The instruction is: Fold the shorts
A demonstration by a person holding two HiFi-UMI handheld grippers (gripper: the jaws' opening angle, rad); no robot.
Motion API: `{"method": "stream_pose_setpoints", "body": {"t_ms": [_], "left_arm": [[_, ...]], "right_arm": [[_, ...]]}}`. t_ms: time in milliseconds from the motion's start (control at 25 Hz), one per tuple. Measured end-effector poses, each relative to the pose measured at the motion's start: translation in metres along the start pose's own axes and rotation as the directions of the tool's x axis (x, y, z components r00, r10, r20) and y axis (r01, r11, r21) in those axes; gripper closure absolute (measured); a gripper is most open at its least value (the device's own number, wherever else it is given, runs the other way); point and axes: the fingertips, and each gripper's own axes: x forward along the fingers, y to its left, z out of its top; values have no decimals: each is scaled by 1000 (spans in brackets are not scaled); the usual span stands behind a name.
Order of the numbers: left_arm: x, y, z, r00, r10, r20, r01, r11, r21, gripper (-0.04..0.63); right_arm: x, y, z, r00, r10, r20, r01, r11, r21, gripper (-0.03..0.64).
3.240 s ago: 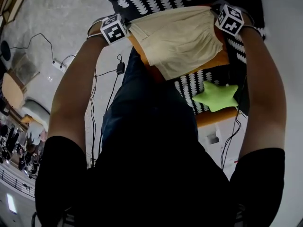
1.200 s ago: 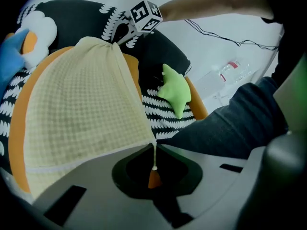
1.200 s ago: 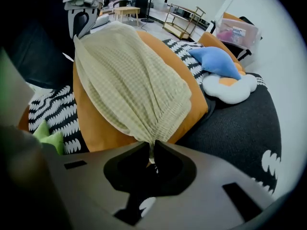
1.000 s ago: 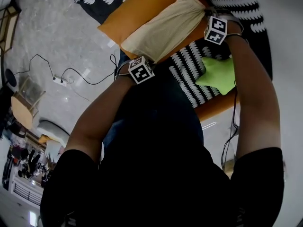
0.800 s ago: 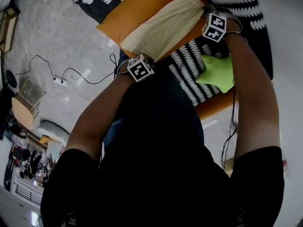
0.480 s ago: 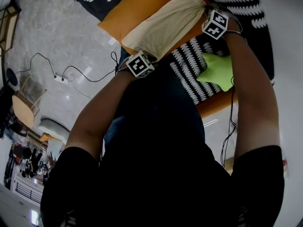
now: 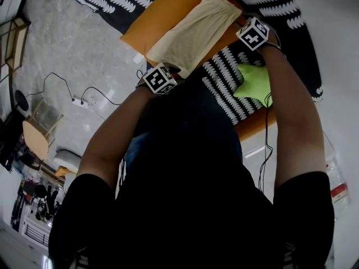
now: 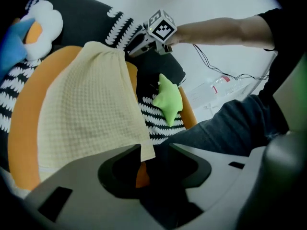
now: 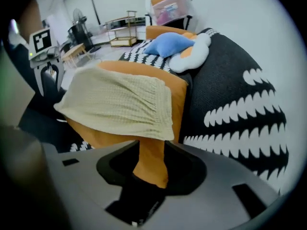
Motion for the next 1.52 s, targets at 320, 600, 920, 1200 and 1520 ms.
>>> {"method": "stream_pose_setpoints", "body": {"t_ms": [320, 600, 920, 1200, 1520], "left_arm": [[-63, 17, 59, 998, 58, 37, -58, 998, 6, 400], [-84, 47, 125, 992, 89, 94, -89, 996, -8, 399], [-93, 89, 182, 974, 120, 193, -95, 987, -131, 397], [-86, 141, 226, 959, 149, 240, -103, 975, -195, 387], [-52, 189, 274, 957, 191, 218, -147, 968, -205, 350]], "right_arm": [[-61, -20, -6, 978, -58, 199, -65, 827, 558, 439], [-65, -18, -12, 945, -88, 315, -184, 652, 735, 422], [-44, -22, -9, 914, -92, 396, -290, 534, 794, 407], [-9, -43, -6, 896, -100, 433, -351, 438, 828, 390], [25, -42, 12, 855, -64, 514, -445, 415, 793, 396]]}}
